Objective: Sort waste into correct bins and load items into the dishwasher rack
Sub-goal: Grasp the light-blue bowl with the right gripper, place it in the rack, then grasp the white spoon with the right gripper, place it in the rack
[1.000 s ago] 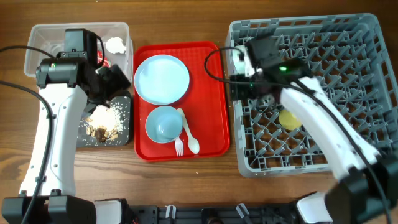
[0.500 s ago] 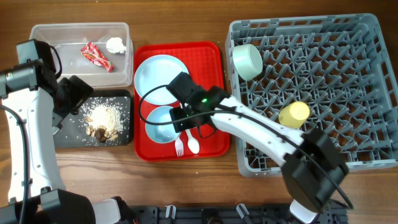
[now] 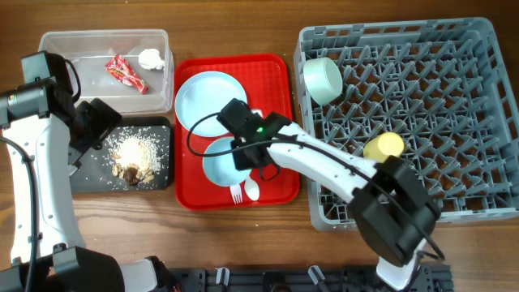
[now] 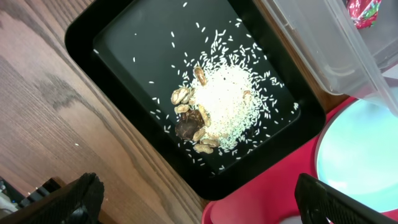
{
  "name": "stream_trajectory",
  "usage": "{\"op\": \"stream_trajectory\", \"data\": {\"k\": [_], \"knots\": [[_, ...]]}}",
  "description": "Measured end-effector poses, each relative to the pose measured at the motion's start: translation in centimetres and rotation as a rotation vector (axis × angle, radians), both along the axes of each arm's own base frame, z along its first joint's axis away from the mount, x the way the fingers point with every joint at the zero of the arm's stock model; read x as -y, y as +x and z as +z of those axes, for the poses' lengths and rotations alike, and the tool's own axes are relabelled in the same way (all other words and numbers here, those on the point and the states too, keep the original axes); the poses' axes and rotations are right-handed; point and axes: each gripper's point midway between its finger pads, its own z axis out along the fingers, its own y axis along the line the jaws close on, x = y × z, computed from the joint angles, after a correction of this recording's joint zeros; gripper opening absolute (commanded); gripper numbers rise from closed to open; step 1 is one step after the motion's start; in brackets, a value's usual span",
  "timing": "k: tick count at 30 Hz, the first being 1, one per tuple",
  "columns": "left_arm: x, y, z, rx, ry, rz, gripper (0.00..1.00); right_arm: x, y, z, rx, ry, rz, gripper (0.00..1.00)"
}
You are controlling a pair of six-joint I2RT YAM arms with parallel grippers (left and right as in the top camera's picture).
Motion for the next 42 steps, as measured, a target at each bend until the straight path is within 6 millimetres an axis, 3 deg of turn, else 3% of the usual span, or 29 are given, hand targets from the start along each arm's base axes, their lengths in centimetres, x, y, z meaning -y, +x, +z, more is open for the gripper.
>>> {"op": "stream_trajectory", "data": {"k": [2, 4, 5, 6, 9, 10, 12, 13, 15, 17, 20, 24, 31, 35, 37, 40, 42], "knots": [[0.0, 0.0, 0.0, 0.001, 0.000, 0.000, 1.00, 1.9, 2.5, 4.6, 0.145, 0.005, -0.007, 0.04], [0.0, 0.0, 0.0, 0.001, 0.000, 0.000, 1.00, 4.9, 5.2, 11.1, 0.337, 0.021, -0.045, 0.04], [0.0, 0.1, 0.0, 0.002, 0.001, 0.000, 1.00, 7.5, 7.2, 15.6, 0.488, 0.002, -0.078, 0.04], [0.0, 0.1, 0.0, 0.004, 0.001, 0.000, 1.00, 10.0, 8.7, 18.8, 0.596, -0.027, -0.123, 0.04], [-0.1, 0.3, 0.1, 0.011, 0.003, 0.000, 1.00, 17.9, 13.0, 23.2, 0.817, -0.245, -0.287, 0.04], [-0.1, 0.4, 0.1, 0.015, 0.004, 0.000, 1.00, 23.1, 14.6, 25.6, 0.914, -0.402, -0.417, 0.04], [-0.2, 0.5, 0.1, 0.023, 0.006, 0.000, 1.00, 28.7, 15.8, 29.0, 1.029, -0.587, -0.567, 0.04], [-0.2, 0.6, 0.1, 0.026, 0.008, 0.000, 1.00, 31.1, 16.0, 29.7, 1.037, -0.682, -0.606, 0.04], [-0.2, 0.7, 0.1, 0.028, 0.009, 0.000, 1.00, 34.4, 16.8, 28.6, 0.974, -0.842, -0.613, 0.04], [-0.2, 0.7, 0.2, 0.029, 0.009, 0.000, 1.00, 36.4, 18.1, 24.9, 0.858, -0.956, -0.573, 0.04], [-0.2, 0.7, 0.2, 0.029, 0.009, 0.000, 1.00, 36.8, 19.9, 18.7, 0.717, -1.044, -0.488, 0.04], [-0.2, 0.8, 0.2, 0.033, 0.010, 0.000, 1.00, 36.6, 20.5, 13.2, 0.610, -1.061, -0.428, 0.04], [-0.3, 1.0, 0.2, 0.044, 0.014, 0.000, 1.00, 35.8, 19.9, 11.1, 0.574, -0.916, -0.487, 0.05], [-0.3, 1.1, 0.2, 0.045, 0.014, 0.000, 1.00, 34.0, 18.6, 9.3, 0.498, -0.759, -0.492, 0.04], [-0.3, 1.1, 0.3, 0.048, 0.014, 0.000, 1.00, 33.5, 18.0, 8.7, 0.464, -0.657, -0.520, 0.28], [-0.4, 1.2, 0.3, 0.052, 0.015, 0.000, 1.00, 30.7, 16.5, 5.9, 0.337, -0.471, -0.443, 0.65], [-0.4, 1.2, 0.3, 0.051, 0.015, 0.000, 1.00, 28.7, 16.1, 5.5, 0.308, -0.351, -0.407, 0.80]]}}
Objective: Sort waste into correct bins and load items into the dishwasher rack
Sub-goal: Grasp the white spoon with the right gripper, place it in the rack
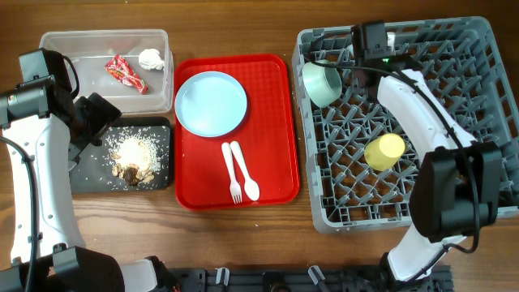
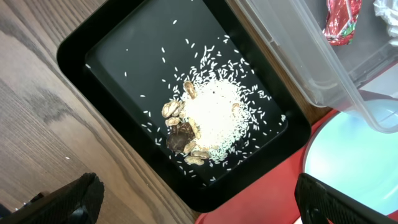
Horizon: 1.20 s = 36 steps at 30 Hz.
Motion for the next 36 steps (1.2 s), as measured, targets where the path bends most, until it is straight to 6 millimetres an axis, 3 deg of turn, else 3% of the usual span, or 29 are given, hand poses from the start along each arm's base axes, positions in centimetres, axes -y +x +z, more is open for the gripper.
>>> {"op": "stream_trajectory", "data": {"k": [3, 4, 7, 11, 14, 16, 18, 20, 24, 26, 28, 36], "knots": [[0.0, 0.0, 0.0, 0.000, 0.000, 0.000, 1.00, -1.6, -0.5, 4.8, 0.100, 0.108, 0.045, 0.84], [0.0, 0.0, 0.0, 0.000, 0.000, 0.000, 1.00, -2.7, -1.5, 8.0, 0.156, 0.177, 0.084, 0.84], [0.0, 0.0, 0.0, -0.001, -0.001, 0.000, 1.00, -6.8, -4.8, 10.8, 0.128, 0.403, 0.223, 0.84], [0.0, 0.0, 0.0, 0.000, 0.000, 0.000, 1.00, -13.0, -9.0, 9.7, -0.038, 0.550, 0.383, 0.84], [0.0, 0.0, 0.0, 0.000, -0.001, 0.000, 1.00, -19.0, -13.2, 8.0, -0.155, 0.543, 0.568, 0.84], [0.0, 0.0, 0.0, 0.000, -0.001, 0.000, 1.00, -21.4, -14.9, 6.9, -0.201, 0.514, 0.641, 0.83], [0.0, 0.0, 0.0, 0.000, -0.001, 0.000, 1.00, -24.7, -17.4, 4.0, -0.297, 0.452, 0.728, 0.80], [0.0, 0.0, 0.0, 0.000, -0.001, 0.000, 1.00, -26.5, -19.1, 0.5, -0.394, 0.397, 0.750, 0.74], [0.0, 0.0, 0.0, 0.000, -0.001, 0.000, 1.00, -27.7, -21.6, -5.6, -0.562, 0.320, 0.687, 0.69], [0.0, 0.0, 0.0, 0.000, -0.001, 0.000, 1.00, -27.6, -22.4, -7.1, -0.608, 0.297, 0.660, 0.62], [0.0, 0.0, 0.0, -0.001, -0.001, 0.000, 1.00, -27.4, -23.0, -8.5, -0.637, 0.267, 0.616, 0.62], [0.1, -0.2, 0.0, -0.007, -0.003, 0.000, 1.00, -27.6, -23.8, -9.2, -0.652, 0.257, 0.593, 0.64]]}}
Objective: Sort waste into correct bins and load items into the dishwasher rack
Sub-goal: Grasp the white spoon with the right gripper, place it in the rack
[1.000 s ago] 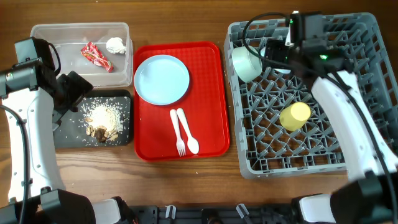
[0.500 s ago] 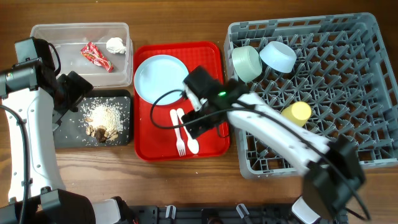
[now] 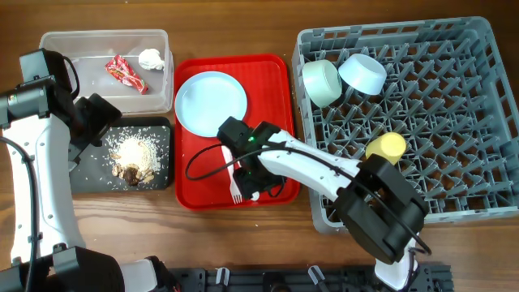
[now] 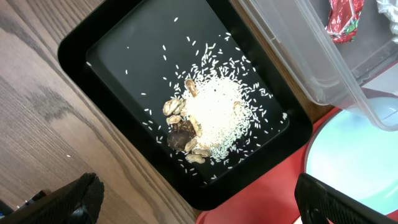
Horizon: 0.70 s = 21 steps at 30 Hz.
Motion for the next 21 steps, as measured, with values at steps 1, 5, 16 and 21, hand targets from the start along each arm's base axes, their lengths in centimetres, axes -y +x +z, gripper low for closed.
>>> {"op": "stream_trajectory", "data": {"k": [1, 5, 16, 21], "knots": [[0.0, 0.0, 0.0, 0.000, 0.000, 0.000, 1.00, -0.3, -0.4, 0.0, 0.000, 0.000, 0.013, 0.64], [0.0, 0.0, 0.0, 0.000, -0.001, 0.000, 1.00, -0.3, -0.8, -0.7, -0.014, -0.014, 0.022, 0.64], [0.0, 0.0, 0.0, 0.001, -0.001, 0.000, 1.00, 0.8, 0.4, -1.2, -0.030, -0.036, -0.116, 0.43], [0.0, 0.0, 0.0, 0.001, -0.002, 0.000, 1.00, 0.4, 1.0, -1.2, -0.013, -0.010, -0.087, 0.44]]}}
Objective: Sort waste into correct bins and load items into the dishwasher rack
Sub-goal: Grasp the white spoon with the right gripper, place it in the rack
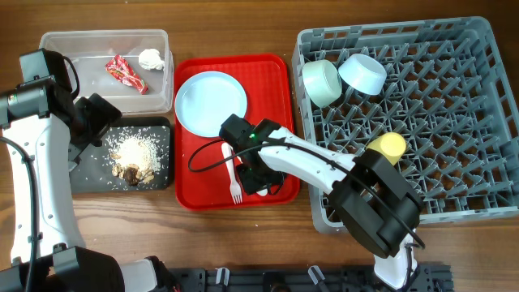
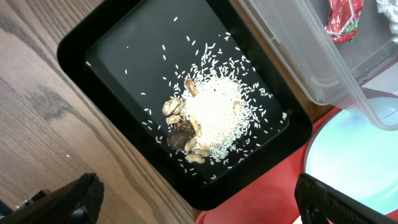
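Observation:
On the red tray (image 1: 276, 73) lie a light blue plate (image 1: 211, 103) and a white fork (image 1: 233, 177). My right gripper (image 1: 259, 174) is low over the tray just right of the fork, covering the spot beside it; its jaws do not show from above. My left gripper (image 2: 199, 208) hangs open and empty over the near corner of the black tray (image 2: 99, 37) of rice and nuts (image 2: 208, 118). In the overhead view the left gripper (image 1: 96, 122) is at that tray's left edge. A green cup (image 1: 322, 81), a light blue bowl (image 1: 362, 73) and a yellow cup (image 1: 385, 146) sit in the grey dishwasher rack (image 1: 454, 122).
A clear bin (image 1: 81, 49) at the back left holds a red wrapper (image 1: 127, 73) and a crumpled white tissue (image 1: 151, 58). The rack fills the right side of the wooden table (image 1: 227, 235). The black tray lies between the bin and the table's front.
My right gripper has shifted slightly on the red tray beside the fork. The left arm, plate, cups and bowl are where they were.
My right gripper was first over a small blue bowl on the red tray. Then it was at the rack's back beside the green cup, the bowl gone from the tray and a fork and spoon showing. Later the bowl sat in the rack and the gripper was over the spoon.

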{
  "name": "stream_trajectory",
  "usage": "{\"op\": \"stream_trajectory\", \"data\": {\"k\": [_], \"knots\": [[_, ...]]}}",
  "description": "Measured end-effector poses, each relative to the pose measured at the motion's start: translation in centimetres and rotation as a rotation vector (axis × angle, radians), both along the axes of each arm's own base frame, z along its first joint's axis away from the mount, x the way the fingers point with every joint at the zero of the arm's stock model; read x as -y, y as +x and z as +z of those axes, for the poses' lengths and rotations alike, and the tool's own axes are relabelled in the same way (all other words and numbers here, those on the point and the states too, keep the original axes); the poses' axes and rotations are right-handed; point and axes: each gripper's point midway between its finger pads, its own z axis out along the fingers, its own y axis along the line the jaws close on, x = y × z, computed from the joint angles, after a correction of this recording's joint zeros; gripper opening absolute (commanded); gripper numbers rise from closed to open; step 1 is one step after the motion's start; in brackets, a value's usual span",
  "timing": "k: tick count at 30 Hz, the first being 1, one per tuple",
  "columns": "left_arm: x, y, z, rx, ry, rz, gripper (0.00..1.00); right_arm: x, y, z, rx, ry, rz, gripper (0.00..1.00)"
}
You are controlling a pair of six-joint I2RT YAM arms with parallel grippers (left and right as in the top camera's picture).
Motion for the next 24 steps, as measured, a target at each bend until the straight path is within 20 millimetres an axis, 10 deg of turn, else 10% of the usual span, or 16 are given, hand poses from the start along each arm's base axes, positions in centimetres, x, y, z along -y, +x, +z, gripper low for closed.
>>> {"op": "stream_trajectory", "data": {"k": [9, 18, 24], "knots": [[0.0, 0.0, 0.0, 0.000, 0.000, 0.000, 1.00, 0.0, 0.1, 0.0, 0.003, 0.004, 0.019, 0.22], [0.0, 0.0, 0.0, 0.000, 0.000, 0.000, 1.00, 1.5, 0.0, 0.6, 0.012, -0.069, 0.006, 0.21], [0.0, 0.0, 0.0, 0.000, 0.000, 0.000, 1.00, 2.7, 3.2, 10.3, 0.274, 0.057, -0.057, 0.20]]}}
